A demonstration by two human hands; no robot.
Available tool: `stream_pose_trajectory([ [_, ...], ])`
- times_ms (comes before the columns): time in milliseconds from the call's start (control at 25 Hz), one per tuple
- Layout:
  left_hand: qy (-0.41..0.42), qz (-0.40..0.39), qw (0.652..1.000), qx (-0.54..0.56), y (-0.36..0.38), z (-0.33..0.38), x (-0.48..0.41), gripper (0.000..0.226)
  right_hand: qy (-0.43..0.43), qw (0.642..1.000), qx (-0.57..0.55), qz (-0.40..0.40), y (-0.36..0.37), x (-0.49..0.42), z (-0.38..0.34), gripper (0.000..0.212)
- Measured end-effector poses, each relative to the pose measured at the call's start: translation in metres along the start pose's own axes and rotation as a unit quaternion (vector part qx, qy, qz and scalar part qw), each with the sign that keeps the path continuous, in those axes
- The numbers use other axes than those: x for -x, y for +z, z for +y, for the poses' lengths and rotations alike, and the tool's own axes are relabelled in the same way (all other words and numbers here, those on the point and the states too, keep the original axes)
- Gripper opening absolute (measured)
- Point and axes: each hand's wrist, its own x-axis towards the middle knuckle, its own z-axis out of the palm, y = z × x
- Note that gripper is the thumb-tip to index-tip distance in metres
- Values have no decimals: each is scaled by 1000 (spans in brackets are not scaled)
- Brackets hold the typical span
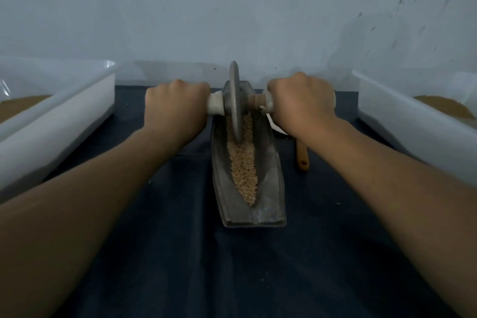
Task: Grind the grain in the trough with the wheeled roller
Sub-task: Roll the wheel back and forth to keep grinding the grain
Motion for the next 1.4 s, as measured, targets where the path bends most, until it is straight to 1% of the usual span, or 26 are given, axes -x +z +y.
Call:
stream_pose_trajectory([
  [40, 4, 2, 1000, 5, -2, -1, 8, 12, -18, 1000, -1, 2, -4, 6, 2, 8],
  [80, 23, 14, 1000, 5, -8, -3, 19, 18, -36, 999, -7, 1, -9, 18, 5, 12],
  [160, 80, 46, 996, -10, -29, -11, 42, 29, -59, 998, -18, 18, -18, 49, 14, 30],
  [200, 105, 55, 993, -22, -41, -17, 50, 32, -66, 997, -28, 33, -25, 64, 18, 32],
  [280, 126, 52, 990, -36, -60, -21, 56, 35, -80, 994, -58, 54, -32, 82, 26, 23],
  [360, 115, 31, 992, -47, -59, -14, 54, 36, -64, 995, -46, 56, -25, 78, 27, 20],
  [440, 74, 10, 995, -68, -40, -5, 41, 32, -29, 999, -16, 39, -8, 59, 18, 23],
  [520, 47, 12, 997, -55, -19, 0, 15, 21, 6, 999, -30, 42, 9, 28, 7, 14],
  [600, 35, 2, 998, -42, -12, 4, -5, 9, 27, 998, -58, 22, 15, 6, 2, 8],
  [640, 36, -4, 999, -41, -12, 5, -8, 8, 27, 998, -61, 14, 15, 5, 2, 8],
  [720, 52, -2, 998, -43, -19, 3, 4, 16, 6, 998, -56, 9, 8, 20, 7, 10],
  [800, 81, 21, 996, -27, -33, -3, 29, 26, -39, 998, -43, 37, -6, 49, 16, 22],
  [840, 93, 35, 995, -21, -41, -9, 41, 29, -61, 996, -35, 56, -17, 62, 21, 24],
  [960, 100, 43, 994, 6, -51, -22, 62, 27, -109, 990, -29, 86, -36, 78, 28, 19],
  [1000, 93, 31, 995, 2, -47, -22, 63, 25, -103, 992, -17, 70, -35, 72, 27, 21],
  [1080, 65, 4, 998, -15, -30, -17, 53, 24, -63, 998, 8, 29, -22, 53, 17, 29],
  [1120, 53, 12, 998, -19, -20, -13, 41, 23, -49, 998, 10, 37, -11, 39, 12, 25],
  [1200, 34, 25, 999, -15, -6, -5, 15, 14, -4, 999, -14, 31, 4, 15, 4, 4],
  [1240, 27, 20, 999, -13, -3, -2, 3, 10, 11, 999, -24, 21, 7, 8, 2, 6],
  [1280, 26, 18, 999, -12, -3, -1, -4, 7, 14, 999, -33, 16, 7, 6, 1, 9],
  [1320, 29, 18, 999, -13, -5, 0, -3, 8, 10, 999, -35, 12, 5, 10, 2, 7],
  [1360, 37, 18, 999, -13, -10, -1, 3, 10, -1, 999, -40, 7, 1, 18, 5, 1],
  [1400, 50, 18, 998, -13, -18, -3, 15, 14, -15, 999, -37, 8, -5, 30, 9, 11],
])
